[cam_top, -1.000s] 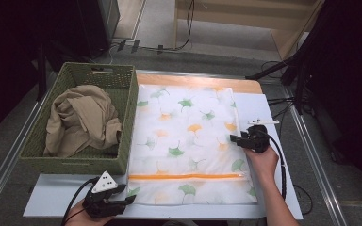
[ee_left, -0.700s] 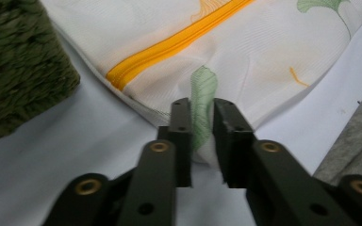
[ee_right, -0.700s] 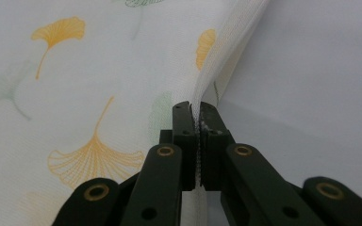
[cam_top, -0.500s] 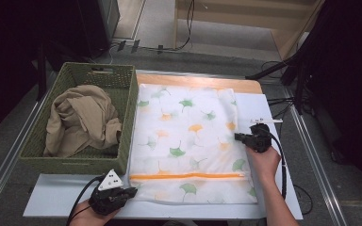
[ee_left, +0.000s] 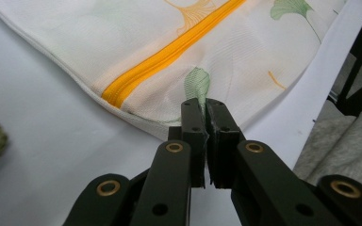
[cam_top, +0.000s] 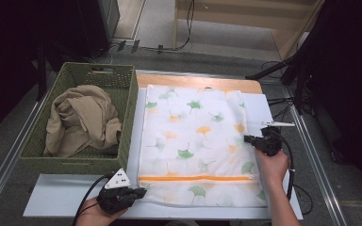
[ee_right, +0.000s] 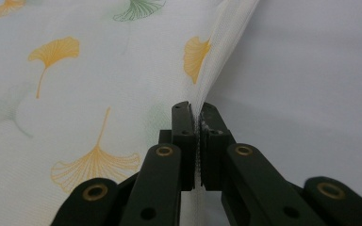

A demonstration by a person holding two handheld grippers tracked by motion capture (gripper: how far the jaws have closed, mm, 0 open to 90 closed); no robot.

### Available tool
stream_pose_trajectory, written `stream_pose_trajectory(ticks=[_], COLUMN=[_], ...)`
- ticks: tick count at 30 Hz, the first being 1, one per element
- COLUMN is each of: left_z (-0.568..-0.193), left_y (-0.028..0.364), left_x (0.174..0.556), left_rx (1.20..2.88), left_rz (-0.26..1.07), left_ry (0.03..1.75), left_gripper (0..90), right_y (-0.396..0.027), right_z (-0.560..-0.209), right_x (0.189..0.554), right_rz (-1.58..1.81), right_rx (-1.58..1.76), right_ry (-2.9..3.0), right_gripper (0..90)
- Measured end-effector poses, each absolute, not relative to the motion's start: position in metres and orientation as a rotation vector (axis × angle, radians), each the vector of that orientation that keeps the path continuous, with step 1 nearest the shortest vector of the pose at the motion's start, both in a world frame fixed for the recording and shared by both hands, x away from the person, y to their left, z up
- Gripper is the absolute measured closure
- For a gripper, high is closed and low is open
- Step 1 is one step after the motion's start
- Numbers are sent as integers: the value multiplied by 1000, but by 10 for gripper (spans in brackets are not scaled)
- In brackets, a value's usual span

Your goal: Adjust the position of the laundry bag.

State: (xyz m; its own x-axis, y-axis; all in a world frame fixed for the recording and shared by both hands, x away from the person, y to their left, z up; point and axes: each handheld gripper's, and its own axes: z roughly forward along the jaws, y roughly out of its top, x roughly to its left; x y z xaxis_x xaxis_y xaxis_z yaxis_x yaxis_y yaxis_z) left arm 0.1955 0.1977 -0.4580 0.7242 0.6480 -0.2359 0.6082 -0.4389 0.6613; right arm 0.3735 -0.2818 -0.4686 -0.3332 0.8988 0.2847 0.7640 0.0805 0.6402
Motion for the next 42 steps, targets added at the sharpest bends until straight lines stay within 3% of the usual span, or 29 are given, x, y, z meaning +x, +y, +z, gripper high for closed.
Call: stream_pose_trajectory(ticks=[15,19,22,27,32,42], left_z=[-460,-463,-461,-446,-437,-423], left_y=[176,173,175,179,173,155], left_x=[205,209,209,204,206,223], left_rx=[2182,2183,2168,2151,2136,2159], left_rz=[-26,-69,-86,-64,-57,-17], left_ry=[858,850,865,846,805,747], left_gripper=[873,865,797,559,412,358], right_y=[-302,-304,-303,-305,-312,-308], right_z=[-470,-472,-474,-469,-461,-450], right_x=[362,364,365,359,350,319], right_rz=[1083,1135,1145,1145,1201,1276], right_rx=[1723,1732,1725,1679,1637,1520], right_ry=[2060,2056,2085,2102,2066,2076], right_gripper=[865,817,726,552,432,390])
